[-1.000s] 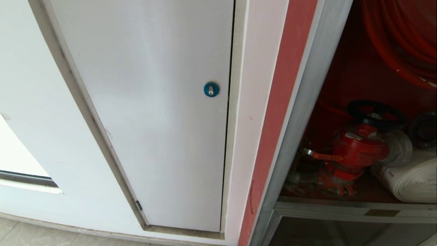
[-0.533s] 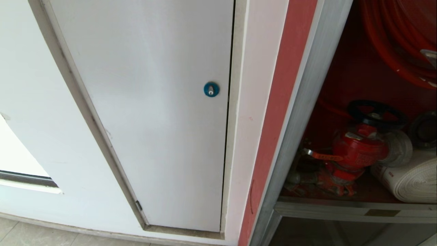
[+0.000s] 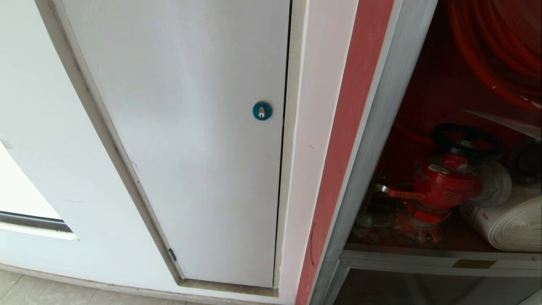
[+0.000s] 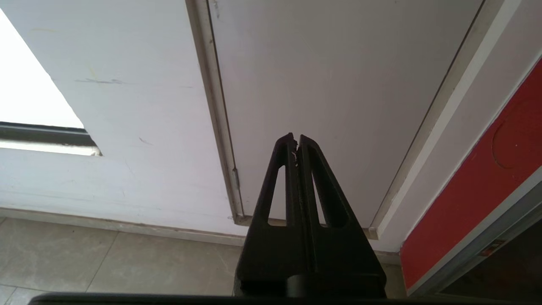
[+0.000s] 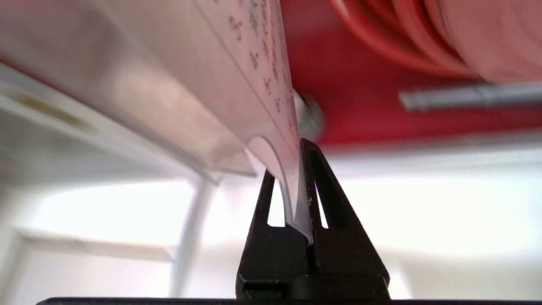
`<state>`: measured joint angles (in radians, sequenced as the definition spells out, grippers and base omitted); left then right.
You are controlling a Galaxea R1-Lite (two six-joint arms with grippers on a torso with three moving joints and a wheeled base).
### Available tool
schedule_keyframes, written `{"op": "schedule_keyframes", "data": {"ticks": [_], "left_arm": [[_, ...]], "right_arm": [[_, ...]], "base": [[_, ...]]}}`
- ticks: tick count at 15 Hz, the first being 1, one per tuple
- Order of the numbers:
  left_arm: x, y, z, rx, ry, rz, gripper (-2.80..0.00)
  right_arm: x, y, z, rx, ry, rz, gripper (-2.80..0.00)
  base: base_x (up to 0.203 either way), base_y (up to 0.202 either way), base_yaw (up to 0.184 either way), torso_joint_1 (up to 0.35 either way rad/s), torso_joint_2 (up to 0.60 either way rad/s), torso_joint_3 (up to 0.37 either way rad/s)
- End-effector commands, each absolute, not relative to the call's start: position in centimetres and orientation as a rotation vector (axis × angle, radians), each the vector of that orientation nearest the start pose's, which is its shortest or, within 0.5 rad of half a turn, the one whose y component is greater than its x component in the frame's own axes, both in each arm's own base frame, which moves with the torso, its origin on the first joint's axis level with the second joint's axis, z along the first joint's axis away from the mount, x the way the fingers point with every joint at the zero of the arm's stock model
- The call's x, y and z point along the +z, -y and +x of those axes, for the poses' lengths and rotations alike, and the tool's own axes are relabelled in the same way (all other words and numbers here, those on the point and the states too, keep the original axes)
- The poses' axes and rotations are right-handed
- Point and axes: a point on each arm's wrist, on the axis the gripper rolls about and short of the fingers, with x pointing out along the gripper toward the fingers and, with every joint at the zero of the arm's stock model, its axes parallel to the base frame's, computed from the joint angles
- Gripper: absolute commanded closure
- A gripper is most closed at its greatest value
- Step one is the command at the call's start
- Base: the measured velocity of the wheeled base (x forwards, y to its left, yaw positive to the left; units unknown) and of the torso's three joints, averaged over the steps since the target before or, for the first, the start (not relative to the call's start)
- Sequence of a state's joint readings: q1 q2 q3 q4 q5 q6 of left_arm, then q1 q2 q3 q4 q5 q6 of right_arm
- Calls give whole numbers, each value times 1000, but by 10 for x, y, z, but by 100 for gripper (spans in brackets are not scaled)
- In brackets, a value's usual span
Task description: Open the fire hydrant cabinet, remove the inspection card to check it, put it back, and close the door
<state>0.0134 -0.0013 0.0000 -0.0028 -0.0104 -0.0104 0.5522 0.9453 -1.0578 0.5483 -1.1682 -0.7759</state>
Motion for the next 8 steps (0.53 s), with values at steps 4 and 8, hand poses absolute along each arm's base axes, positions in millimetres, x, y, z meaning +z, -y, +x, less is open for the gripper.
{"op": "schedule_keyframes", "data": {"ticks": [4,8], "left_arm": [[76,1,-23,3,2,-11,0],[76,1,-23,4,3,-11,0]], "right_arm": [[305,-16,89,-605,-671,-1173,0],[302,-18,96,-574,-704,-1224,0]], "base": [[0,0,0,0,0,0],[0,0,0,0,0,0]]}}
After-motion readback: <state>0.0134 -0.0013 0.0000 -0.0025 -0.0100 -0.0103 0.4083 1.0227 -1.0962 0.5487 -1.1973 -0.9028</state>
